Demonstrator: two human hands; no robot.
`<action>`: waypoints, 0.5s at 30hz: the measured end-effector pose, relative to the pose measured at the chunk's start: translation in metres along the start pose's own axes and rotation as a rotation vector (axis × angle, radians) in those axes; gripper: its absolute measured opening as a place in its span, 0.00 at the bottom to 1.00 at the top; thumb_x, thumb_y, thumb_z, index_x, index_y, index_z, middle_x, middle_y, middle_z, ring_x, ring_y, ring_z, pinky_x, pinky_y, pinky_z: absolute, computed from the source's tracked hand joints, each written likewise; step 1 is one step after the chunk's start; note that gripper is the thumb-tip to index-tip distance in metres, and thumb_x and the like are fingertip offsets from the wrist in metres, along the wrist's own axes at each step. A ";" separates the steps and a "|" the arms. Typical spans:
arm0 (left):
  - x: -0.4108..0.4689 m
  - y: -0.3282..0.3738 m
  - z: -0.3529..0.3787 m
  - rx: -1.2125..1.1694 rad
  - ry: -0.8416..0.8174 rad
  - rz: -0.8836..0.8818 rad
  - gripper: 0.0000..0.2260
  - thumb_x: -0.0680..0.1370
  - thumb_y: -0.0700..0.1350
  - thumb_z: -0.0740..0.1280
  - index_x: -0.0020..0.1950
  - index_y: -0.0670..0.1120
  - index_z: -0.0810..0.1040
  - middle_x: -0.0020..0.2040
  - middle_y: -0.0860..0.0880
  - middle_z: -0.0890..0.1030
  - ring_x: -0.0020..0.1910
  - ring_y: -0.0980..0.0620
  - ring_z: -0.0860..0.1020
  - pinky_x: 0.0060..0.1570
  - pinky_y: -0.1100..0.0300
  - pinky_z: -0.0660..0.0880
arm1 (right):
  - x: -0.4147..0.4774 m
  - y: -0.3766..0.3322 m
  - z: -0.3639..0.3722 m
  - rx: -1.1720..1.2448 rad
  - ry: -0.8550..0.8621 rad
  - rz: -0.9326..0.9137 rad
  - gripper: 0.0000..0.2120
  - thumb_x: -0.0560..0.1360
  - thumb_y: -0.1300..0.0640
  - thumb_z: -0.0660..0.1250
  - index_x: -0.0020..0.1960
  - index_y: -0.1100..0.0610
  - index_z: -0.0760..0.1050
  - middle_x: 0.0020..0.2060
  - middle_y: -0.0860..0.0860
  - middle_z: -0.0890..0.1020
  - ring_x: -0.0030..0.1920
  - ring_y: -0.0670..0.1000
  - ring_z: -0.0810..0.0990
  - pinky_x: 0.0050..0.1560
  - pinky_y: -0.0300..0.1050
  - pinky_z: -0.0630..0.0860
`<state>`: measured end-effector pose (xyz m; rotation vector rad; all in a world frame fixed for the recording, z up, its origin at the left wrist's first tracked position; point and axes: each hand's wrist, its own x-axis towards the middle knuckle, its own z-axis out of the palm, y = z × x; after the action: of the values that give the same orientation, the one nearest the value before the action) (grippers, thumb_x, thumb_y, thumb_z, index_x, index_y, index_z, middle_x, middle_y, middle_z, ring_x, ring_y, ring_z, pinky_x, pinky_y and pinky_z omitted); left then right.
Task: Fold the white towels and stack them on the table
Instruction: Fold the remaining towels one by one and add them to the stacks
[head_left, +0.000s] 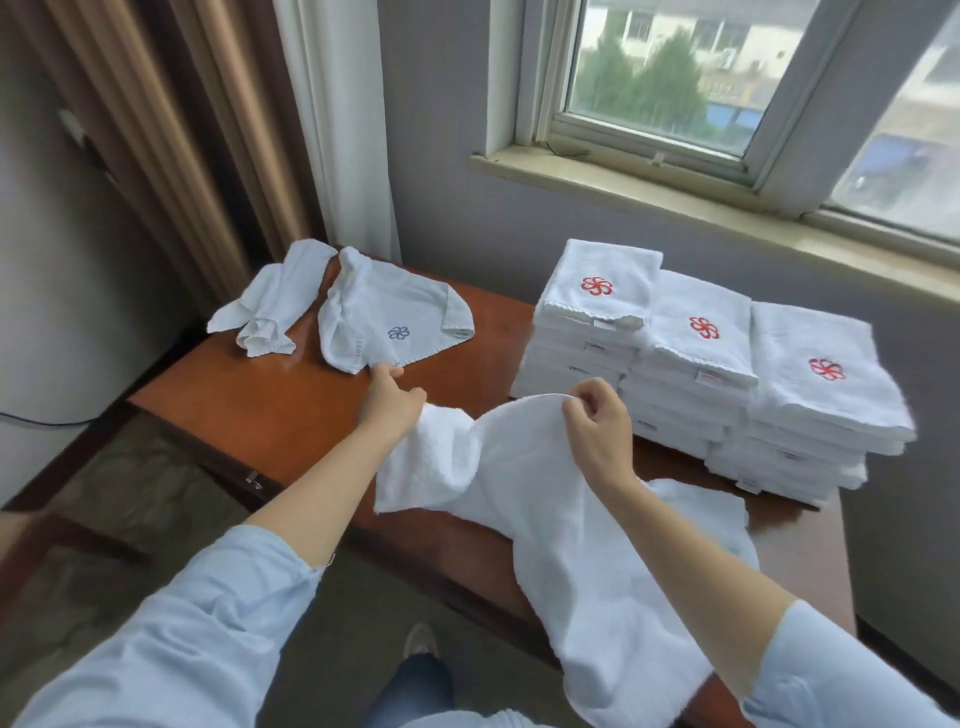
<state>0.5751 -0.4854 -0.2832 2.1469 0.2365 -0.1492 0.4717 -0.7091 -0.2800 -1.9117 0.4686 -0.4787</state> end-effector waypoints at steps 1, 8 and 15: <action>0.006 0.001 -0.004 -0.077 0.021 -0.033 0.17 0.77 0.39 0.64 0.65 0.44 0.70 0.58 0.43 0.77 0.52 0.43 0.77 0.48 0.56 0.71 | 0.004 -0.001 -0.002 0.008 0.026 0.010 0.08 0.73 0.62 0.62 0.38 0.50 0.71 0.32 0.38 0.75 0.36 0.41 0.72 0.41 0.43 0.70; 0.040 -0.004 -0.007 -0.509 0.192 -0.119 0.18 0.79 0.37 0.60 0.70 0.45 0.68 0.70 0.44 0.71 0.66 0.44 0.73 0.66 0.51 0.71 | 0.030 0.009 0.012 -0.120 0.084 0.074 0.06 0.75 0.60 0.62 0.46 0.50 0.76 0.43 0.44 0.80 0.49 0.50 0.78 0.47 0.46 0.73; 0.068 -0.002 0.016 -0.317 -0.063 0.141 0.24 0.82 0.41 0.59 0.78 0.45 0.59 0.80 0.47 0.52 0.75 0.54 0.59 0.71 0.65 0.60 | 0.040 0.032 0.050 -0.414 -0.070 0.081 0.15 0.76 0.59 0.65 0.61 0.52 0.78 0.59 0.47 0.81 0.61 0.51 0.76 0.64 0.51 0.71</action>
<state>0.6405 -0.4901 -0.3073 1.8334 0.0654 -0.0904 0.5290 -0.7033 -0.3228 -2.2861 0.6339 -0.2735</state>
